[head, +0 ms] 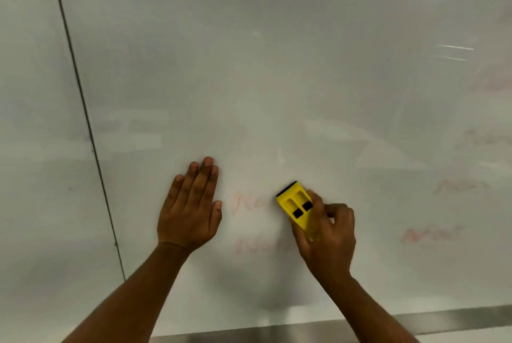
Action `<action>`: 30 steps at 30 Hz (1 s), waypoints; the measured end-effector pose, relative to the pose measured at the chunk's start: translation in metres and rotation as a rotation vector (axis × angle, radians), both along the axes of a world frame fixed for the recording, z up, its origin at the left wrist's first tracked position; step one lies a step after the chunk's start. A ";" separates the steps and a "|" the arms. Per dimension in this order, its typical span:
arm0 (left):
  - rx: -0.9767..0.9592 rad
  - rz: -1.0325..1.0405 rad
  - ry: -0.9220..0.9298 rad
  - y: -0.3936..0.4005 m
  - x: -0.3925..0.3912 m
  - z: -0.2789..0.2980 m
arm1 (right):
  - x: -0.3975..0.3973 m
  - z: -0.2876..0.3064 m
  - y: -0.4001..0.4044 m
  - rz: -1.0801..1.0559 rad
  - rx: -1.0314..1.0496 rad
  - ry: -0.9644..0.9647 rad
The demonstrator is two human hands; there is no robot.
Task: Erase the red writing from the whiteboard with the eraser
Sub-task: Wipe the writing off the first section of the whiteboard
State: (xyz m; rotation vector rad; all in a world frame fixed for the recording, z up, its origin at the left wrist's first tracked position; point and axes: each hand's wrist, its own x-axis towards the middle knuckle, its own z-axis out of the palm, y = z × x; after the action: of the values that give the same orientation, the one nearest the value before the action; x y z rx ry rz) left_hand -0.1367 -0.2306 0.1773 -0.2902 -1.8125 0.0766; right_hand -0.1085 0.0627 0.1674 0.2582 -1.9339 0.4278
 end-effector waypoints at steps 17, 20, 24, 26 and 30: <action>0.065 0.035 -0.046 -0.014 0.012 -0.010 | -0.005 0.032 -0.068 0.135 0.074 0.088; 0.036 0.026 -0.026 -0.018 0.007 -0.013 | 0.000 0.006 -0.069 0.225 0.337 0.106; 0.018 0.004 -0.017 -0.021 0.004 -0.017 | 0.002 0.003 -0.041 0.151 0.272 0.102; 0.017 0.004 -0.013 -0.020 0.002 -0.016 | -0.006 0.022 -0.046 0.083 0.081 0.116; 0.017 -0.008 -0.004 -0.022 0.005 -0.016 | -0.006 0.019 -0.086 0.154 0.136 0.130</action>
State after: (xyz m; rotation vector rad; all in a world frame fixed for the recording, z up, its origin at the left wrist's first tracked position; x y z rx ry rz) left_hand -0.1322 -0.2523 0.1610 -0.2855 -1.8146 0.0556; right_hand -0.1143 -0.0229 0.1862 0.5145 -1.8238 0.3711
